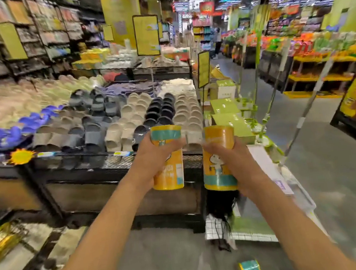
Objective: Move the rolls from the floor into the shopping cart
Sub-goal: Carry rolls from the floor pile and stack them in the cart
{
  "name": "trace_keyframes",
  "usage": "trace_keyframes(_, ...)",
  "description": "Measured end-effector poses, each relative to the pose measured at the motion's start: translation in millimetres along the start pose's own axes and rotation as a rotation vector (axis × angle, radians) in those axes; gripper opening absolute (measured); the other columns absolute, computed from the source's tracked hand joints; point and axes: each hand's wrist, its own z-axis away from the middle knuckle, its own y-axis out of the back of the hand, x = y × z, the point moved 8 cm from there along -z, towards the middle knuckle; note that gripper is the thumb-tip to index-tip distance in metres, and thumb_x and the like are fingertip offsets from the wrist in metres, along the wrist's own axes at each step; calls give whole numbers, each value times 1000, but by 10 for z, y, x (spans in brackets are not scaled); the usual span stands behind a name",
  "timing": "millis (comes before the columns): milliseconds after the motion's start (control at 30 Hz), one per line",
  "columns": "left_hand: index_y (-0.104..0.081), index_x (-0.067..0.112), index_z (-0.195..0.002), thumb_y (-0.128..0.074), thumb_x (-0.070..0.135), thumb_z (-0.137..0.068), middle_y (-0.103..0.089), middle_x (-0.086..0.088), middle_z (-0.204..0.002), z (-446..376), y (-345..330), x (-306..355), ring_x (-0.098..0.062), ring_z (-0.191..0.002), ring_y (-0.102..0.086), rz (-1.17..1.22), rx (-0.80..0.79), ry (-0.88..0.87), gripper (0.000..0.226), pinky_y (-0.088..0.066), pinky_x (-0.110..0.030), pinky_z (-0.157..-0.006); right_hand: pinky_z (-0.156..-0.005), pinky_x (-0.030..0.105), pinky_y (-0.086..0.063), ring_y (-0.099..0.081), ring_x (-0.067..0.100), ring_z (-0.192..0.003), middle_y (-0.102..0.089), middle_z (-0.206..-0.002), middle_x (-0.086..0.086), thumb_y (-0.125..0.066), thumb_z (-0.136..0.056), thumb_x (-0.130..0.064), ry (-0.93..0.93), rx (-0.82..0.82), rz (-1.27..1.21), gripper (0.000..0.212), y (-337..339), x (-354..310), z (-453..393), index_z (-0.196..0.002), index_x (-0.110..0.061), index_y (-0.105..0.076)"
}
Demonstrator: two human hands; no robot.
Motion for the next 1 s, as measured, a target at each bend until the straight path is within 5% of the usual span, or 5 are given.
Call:
trace_keyframes(333,-66,20,-110,-87,24,-73,-76,-2,-88,159,2553,144,-19,-76,-75,72,413,-36,43,-63,-40,-66,-85,53,-61,-73,27,-96,-71,-112,7,-82,-38,-61,32,-347,67,95,-2712,-173,-436,-122,-22,-59)
trace_keyframes(533,-66,20,-117,-86,30,-73,-75,-2,-96,169,3388,236,-21,-85,-75,88,545,-77,49,-62,-38,-64,-85,57,-60,-74,28,-95,-73,-108,7,-89,-67,-42,26,-540,69,57,-3771,-235,-692,-114,-25,-60)
trace_keyframes(633,-66,22,-118,-87,31,-71,-74,-2,-97,79,3742,184,-25,-89,-74,100,645,-67,53,-61,-43,-69,-82,57,-62,-75,29,-92,-75,-106,8,-88,-51,-52,43,-636,88,75,-4261,-235,-897,-116,-22,-63)
trace_keyframes(800,-61,22,-118,-86,29,-75,-74,-5,-100,-97,4373,122,-24,-89,-74,93,827,-46,50,-62,-44,-69,-79,48,-63,-75,27,-89,-75,-104,9,-89,-74,-32,33,-828,26,55,-5187,-212,-1261,-120,-16,-64)
trace_keyframes(1000,-61,19,-117,-86,25,-76,-73,-6,-98,-247,5103,122,-20,-80,-75,91,1022,-64,48,-62,-39,-61,-75,43,-64,-76,23,-90,-75,-104,5,-90,-68,-36,12,-997,27,62,-6315,-114,-1579,-121,-18,-63)
